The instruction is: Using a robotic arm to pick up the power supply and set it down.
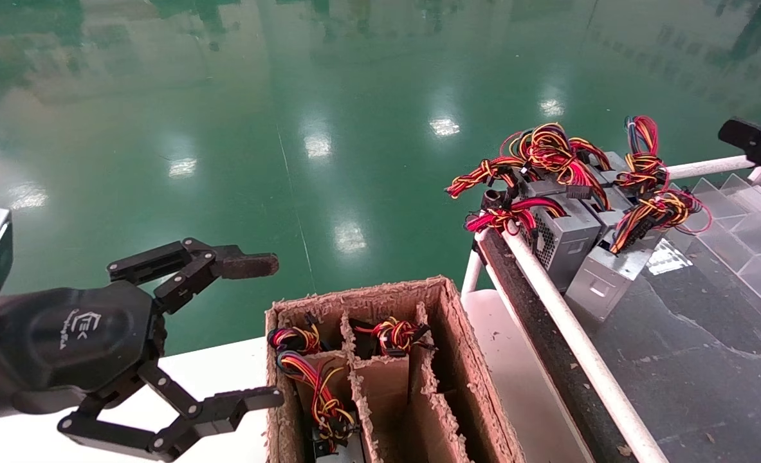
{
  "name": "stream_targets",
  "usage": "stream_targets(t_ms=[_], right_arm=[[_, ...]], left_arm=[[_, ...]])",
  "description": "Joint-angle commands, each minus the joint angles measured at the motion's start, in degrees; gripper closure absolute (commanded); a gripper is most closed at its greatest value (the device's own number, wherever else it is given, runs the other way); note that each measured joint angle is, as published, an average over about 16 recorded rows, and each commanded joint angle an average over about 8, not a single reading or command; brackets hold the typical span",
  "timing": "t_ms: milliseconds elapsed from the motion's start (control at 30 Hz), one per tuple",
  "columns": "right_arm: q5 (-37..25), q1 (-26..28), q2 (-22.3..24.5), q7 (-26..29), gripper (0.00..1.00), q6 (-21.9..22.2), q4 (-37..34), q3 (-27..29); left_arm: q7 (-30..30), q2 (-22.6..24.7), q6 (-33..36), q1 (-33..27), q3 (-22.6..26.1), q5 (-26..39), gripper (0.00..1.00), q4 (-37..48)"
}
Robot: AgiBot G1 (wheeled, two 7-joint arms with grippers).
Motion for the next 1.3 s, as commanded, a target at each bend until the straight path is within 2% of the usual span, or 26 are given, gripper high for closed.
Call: stream_targets(t_ms=[33,1300], right_arm=[[0.66,-1.09,0.02,0.64,0.0,0.1,1.84,0.41],[6.89,-22.73,-1.11,17.72,0.0,4.51,45.29,4.92]], left_arm=[[0.0,0.0,0.0,0.0,0.0,0.0,0.0,0.0],[0.01,0.0,0.0,0.0,0.01,-0.01,0.0,0.01]])
